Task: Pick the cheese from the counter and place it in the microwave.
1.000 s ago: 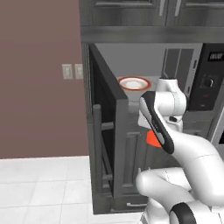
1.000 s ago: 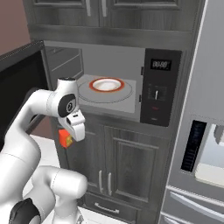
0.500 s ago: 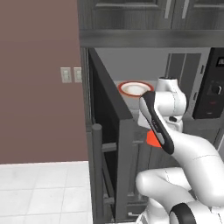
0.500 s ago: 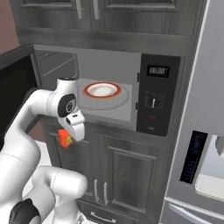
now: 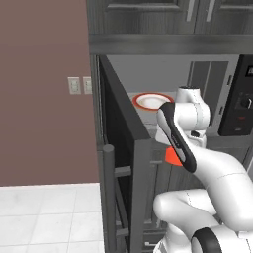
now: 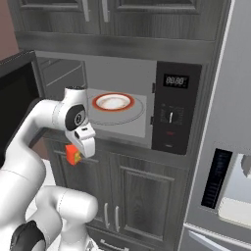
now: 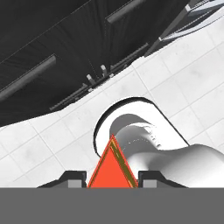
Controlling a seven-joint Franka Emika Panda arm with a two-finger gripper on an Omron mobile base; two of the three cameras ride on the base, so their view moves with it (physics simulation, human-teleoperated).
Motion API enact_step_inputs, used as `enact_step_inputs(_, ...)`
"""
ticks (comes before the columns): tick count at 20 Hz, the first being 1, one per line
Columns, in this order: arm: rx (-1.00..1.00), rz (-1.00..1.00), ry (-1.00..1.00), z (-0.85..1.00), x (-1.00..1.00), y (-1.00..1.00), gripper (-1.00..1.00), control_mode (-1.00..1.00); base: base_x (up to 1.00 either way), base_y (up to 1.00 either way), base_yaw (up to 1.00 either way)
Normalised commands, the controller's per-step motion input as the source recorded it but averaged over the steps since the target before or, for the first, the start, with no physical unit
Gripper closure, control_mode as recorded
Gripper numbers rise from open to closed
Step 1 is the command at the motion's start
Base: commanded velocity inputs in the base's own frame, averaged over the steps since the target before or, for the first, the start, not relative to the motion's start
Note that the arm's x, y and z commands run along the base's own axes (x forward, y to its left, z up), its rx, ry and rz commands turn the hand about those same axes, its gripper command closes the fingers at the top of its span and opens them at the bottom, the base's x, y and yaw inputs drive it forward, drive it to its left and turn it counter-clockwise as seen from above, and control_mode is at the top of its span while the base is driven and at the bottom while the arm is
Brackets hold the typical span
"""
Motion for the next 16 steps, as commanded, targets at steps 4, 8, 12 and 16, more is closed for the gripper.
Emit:
enact_step_inputs(4,0.00,0.00,0.00,0.00,0.00,0.00,1.00,1.00,0.00,0.00,0.00)
enact_step_inputs(8,0.00,0.09,-0.11,0.03,-0.01,0.00,1.00,-1.00,0.00,0.00,0.00)
enact_step_inputs(12,-0.01,0.33,-0.38,0.13,-0.09,-0.03,1.00,-1.00,0.00,0.00,0.00)
enact_step_inputs(16,-0.01,0.44,-0.53,0.18,0.08,-0.03,1.00,-1.00,0.00,0.00,0.00)
